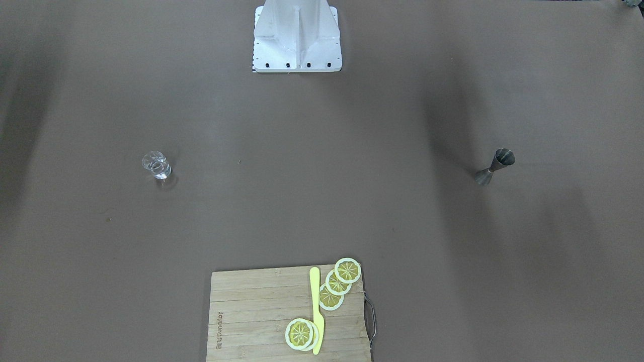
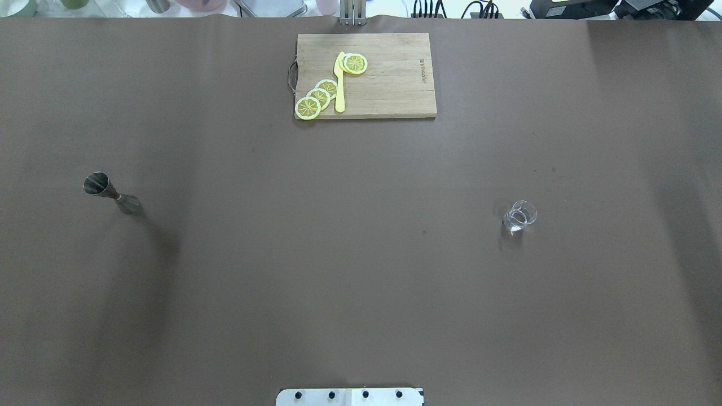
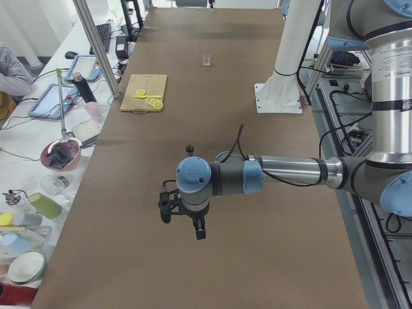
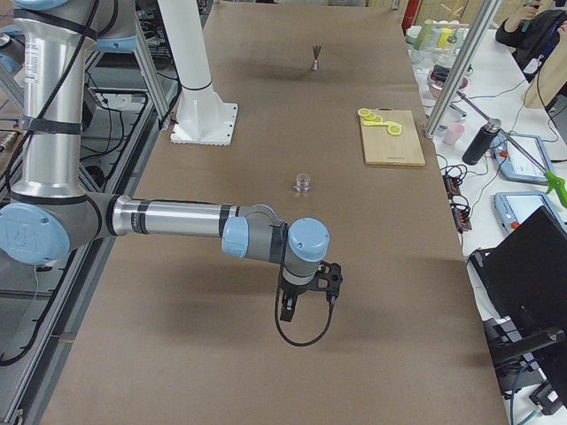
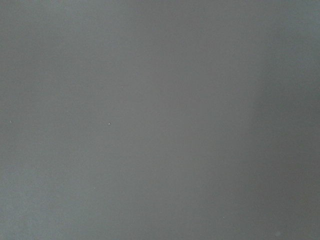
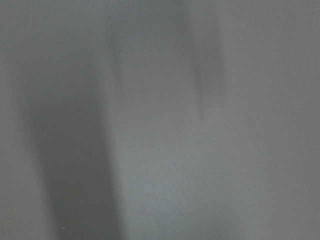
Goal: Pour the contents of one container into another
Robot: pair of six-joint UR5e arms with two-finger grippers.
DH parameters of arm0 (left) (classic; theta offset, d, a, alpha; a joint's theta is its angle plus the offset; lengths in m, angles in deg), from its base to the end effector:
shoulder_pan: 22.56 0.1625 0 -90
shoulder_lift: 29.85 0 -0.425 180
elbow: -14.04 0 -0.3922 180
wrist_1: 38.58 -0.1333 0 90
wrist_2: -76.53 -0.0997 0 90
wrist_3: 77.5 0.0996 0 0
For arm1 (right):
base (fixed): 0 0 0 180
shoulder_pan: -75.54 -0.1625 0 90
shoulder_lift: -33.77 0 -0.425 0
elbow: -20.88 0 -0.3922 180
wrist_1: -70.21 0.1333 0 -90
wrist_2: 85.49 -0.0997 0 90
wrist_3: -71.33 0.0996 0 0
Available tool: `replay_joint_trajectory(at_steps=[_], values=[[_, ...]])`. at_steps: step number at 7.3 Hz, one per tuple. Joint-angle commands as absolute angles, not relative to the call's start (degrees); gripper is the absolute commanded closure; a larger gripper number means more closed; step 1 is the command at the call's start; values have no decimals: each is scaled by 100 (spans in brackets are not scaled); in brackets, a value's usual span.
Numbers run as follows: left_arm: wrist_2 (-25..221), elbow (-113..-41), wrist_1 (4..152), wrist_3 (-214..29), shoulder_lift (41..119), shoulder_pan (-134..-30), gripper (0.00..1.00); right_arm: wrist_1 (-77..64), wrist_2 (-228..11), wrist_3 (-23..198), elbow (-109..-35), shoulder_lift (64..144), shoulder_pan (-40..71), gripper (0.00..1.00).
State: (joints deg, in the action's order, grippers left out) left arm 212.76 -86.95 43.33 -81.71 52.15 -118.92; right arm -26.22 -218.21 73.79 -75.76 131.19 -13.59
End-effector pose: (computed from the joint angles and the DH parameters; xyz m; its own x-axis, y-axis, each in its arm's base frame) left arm -0.1082 -0.4163 0.6404 0.6705 -0.2127 -0.7108 0.1600 0.9769 -0.1415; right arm 0.0592 -0.4280 0.6744 0.7359 0.1165 0.6670 -0.0165 0.9879 -0.1543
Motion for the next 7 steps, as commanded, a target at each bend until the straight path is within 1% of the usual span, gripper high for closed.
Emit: replay_joint_trajectory(at_steps=[1, 7], values=[[21276, -8694, 4333, -8171, 5215, -11897, 2, -2629, -21838, 7379, -7588, 13107, -1359, 0], [21276, -8694, 4333, -8171, 5215, -11889, 2, -2542, -21970, 7344, -7579, 12817, -1350, 0]])
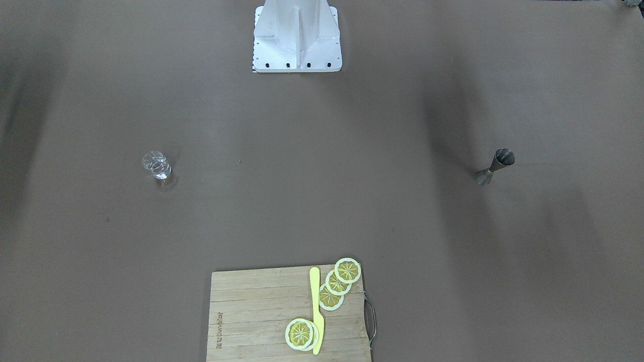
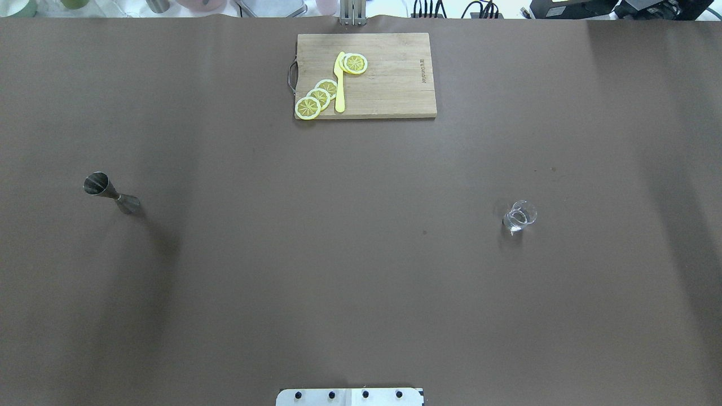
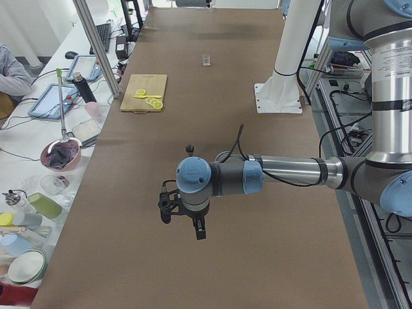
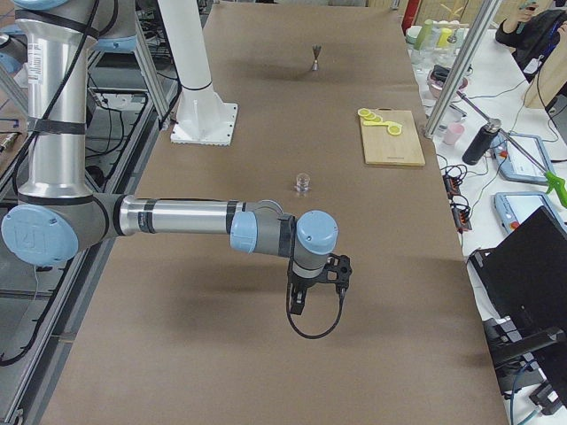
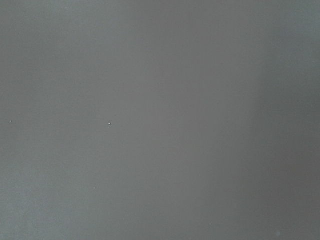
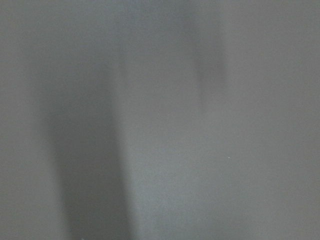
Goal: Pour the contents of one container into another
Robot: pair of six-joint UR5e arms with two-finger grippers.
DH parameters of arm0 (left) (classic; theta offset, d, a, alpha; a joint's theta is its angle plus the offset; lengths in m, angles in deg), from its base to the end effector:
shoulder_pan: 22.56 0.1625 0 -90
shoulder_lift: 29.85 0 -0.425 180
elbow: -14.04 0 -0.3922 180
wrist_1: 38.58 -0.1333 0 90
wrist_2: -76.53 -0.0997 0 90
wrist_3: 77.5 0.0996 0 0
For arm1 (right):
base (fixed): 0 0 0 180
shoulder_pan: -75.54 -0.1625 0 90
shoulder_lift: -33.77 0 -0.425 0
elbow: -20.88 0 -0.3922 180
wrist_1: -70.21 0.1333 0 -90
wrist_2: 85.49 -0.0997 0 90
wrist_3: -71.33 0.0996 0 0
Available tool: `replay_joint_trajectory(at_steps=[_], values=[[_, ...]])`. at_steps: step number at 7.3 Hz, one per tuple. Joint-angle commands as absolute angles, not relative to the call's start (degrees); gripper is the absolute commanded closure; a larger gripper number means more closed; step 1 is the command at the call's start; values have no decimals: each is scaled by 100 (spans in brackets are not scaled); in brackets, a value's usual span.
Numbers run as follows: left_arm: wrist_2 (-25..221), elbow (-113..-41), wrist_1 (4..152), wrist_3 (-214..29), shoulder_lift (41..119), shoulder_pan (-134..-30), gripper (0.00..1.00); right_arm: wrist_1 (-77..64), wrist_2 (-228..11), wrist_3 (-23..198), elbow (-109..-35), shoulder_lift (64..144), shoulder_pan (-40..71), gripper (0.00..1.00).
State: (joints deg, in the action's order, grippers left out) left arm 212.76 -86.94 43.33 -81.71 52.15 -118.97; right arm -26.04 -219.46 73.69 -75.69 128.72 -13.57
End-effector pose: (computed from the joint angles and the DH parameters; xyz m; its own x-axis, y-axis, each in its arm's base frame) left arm -0.1085 -0.4162 0.6405 0.6703 -0.2134 -0.7108 0.1608 0.9768 -0.1416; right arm 0.0572 -0.4499 0.6543 0.7205 0.0859 0.6881 -0.0142 0.9939 -0.1091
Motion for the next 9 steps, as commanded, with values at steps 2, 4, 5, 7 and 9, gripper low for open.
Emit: replay_joint_trajectory(at_steps=[2, 4, 5, 7, 9], values=[[21276, -8694, 4333, -8171, 5215, -11888, 2, -2042, -22364, 7318, -7396, 12686, -1027, 0], [21276, -8694, 4333, -8171, 5215, -11897, 2, -1499, -22776, 7335, -7220, 12755, -1033, 0], [21276, -8694, 4333, -8171, 5215, -11889, 2, -1435, -22883, 7344, -7341, 12651, -1033, 0], [21276, -8686, 4325, -8171, 5215, -11897, 2, -728, -22875, 7318, -7483, 12562, -1007, 0], [21276, -8703, 4325, -8171, 5162, -11897, 2, 510, -22875, 7309, -7527, 12413, -456, 0]])
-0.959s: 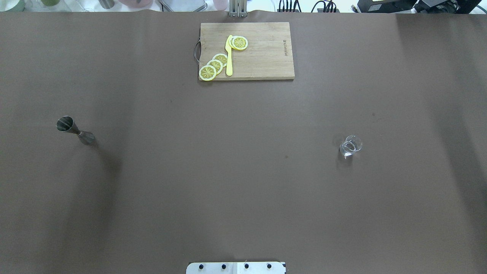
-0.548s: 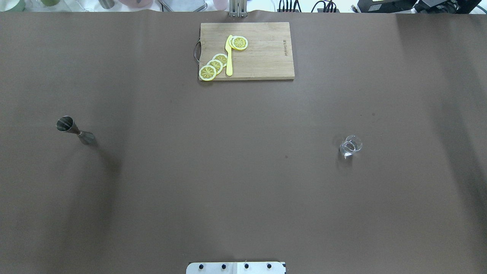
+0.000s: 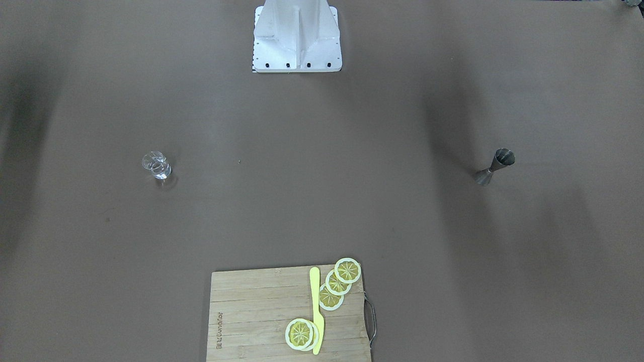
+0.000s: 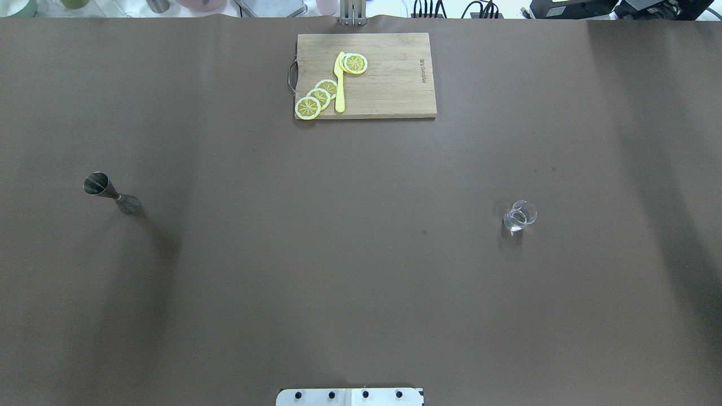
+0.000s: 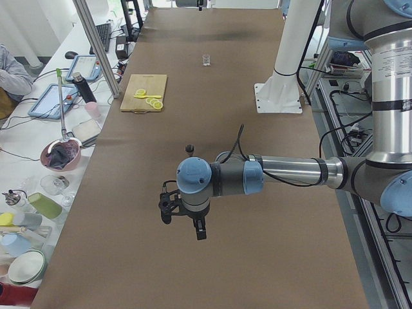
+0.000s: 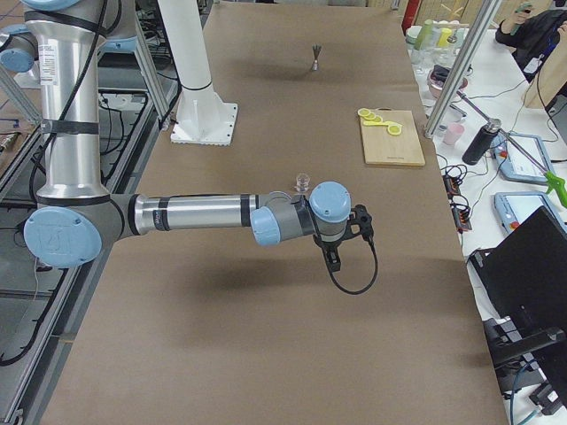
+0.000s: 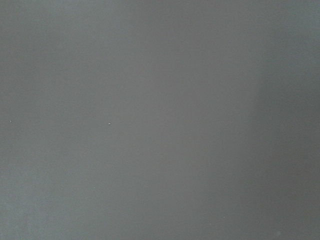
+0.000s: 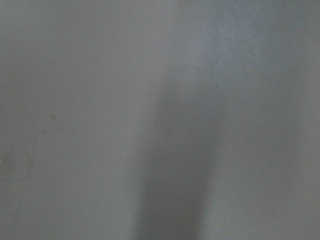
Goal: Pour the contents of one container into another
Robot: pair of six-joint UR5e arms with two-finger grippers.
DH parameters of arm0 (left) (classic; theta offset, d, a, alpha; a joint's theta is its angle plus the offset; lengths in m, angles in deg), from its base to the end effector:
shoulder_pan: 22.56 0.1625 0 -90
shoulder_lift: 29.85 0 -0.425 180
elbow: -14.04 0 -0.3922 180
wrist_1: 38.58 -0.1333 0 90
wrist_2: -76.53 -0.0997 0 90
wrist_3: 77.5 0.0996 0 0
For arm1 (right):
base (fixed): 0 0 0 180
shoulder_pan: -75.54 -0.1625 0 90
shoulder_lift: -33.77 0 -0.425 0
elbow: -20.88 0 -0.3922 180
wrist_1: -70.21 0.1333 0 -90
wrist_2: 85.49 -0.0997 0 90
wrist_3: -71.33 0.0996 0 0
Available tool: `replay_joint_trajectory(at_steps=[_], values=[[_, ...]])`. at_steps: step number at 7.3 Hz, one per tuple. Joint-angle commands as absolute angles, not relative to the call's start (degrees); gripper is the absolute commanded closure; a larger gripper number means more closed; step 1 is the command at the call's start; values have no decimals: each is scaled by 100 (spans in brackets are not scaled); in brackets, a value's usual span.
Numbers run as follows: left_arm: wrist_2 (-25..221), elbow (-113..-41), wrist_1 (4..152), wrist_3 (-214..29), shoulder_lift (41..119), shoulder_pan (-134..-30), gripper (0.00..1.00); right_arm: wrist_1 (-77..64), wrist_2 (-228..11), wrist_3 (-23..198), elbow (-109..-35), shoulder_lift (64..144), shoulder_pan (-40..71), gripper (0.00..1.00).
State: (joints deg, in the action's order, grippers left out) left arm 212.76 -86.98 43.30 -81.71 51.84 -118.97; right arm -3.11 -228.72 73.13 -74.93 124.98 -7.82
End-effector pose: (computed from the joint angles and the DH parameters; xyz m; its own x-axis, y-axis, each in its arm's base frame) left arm -0.1082 -0.4136 0.6425 0.6698 -0.2171 -0.7100 0.1608 0.9760 -0.1468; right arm -0.0043 -0.4994 0.5753 0.5641 -0.3287 0.7575 0.0901 0.9364 0.3393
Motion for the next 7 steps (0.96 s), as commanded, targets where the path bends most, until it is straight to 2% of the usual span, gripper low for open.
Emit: replay_joint_trajectory(at_steps=[1, 2, 4, 5, 7], values=[[21276, -8729, 4325, -8171, 5162, -11897, 2, 1083, -22849, 7274, -7483, 12412, -279, 0], [21276, -8747, 4333, -8171, 5136, -11897, 2, 1114, -22849, 7056, -7344, 12560, -278, 0], [21276, -8747, 4333, -8171, 5136, -11897, 2, 1080, -22823, 4797, -7149, 12841, -260, 0], [21276, -8747, 4333, -8171, 5136, -11897, 2, 1097, -22979, 4412, -6705, 12939, -364, 0], [21276, -8747, 4333, -8171, 5127, -11897, 2, 1123, -23165, 3672, -6551, 12966, -409, 0]])
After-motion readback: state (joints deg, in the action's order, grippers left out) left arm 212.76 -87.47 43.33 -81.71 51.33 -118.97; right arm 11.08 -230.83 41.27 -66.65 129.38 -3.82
